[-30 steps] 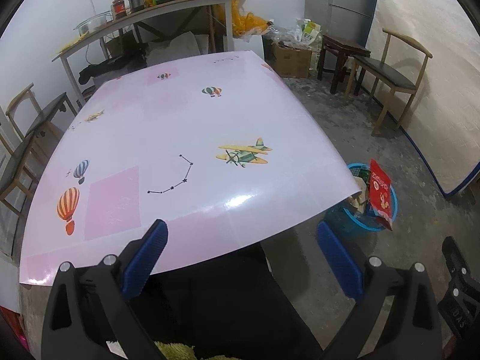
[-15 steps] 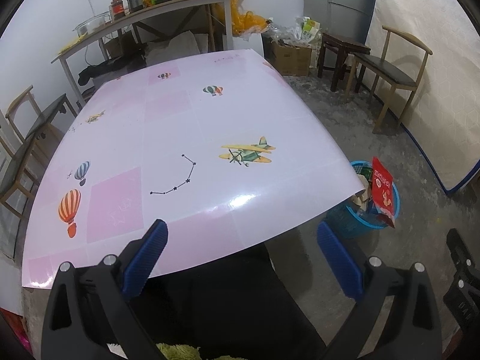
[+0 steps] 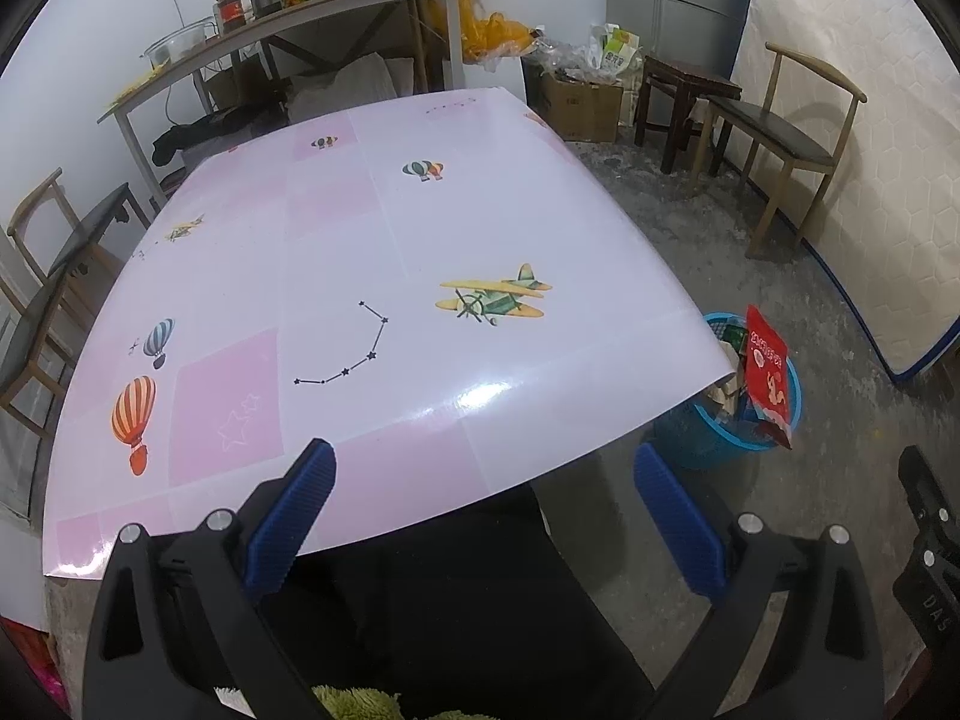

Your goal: Collect trash

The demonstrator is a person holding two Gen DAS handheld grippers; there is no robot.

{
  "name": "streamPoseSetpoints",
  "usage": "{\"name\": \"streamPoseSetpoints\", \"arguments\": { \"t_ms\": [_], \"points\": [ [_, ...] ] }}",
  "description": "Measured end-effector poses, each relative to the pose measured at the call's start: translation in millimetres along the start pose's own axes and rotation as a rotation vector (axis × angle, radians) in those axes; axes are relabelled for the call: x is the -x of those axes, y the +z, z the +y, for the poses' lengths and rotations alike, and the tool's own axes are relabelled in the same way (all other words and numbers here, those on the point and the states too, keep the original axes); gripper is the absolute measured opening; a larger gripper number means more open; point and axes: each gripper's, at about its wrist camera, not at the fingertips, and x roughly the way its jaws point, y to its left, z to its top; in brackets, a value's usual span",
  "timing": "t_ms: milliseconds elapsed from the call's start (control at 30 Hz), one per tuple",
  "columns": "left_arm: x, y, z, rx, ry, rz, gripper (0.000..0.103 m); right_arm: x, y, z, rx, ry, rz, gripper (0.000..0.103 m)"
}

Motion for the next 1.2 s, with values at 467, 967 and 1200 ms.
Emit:
{"name": "streamPoseSetpoints", "arguments": {
  "t_ms": [467,967,1200],
  "points": [
    [-2.9,-0.3,1.4,-0.004,-0.001,0.005,0.097,-0.9,1.6,-1.3,0.005,0.001,0.000,0.096],
    [-6.0,-1.9,2.9,-0.005,-0.001,0.010,0.097,-0.9,2.9,0.7,0.004,0.004,0.003,0.095],
    [-6.0,-2.5,2.7,-0.007,-0.001,0.014,0.097,-1.4,3.6,0.5,0.006,0.004,0.004,0.095]
  ]
}}
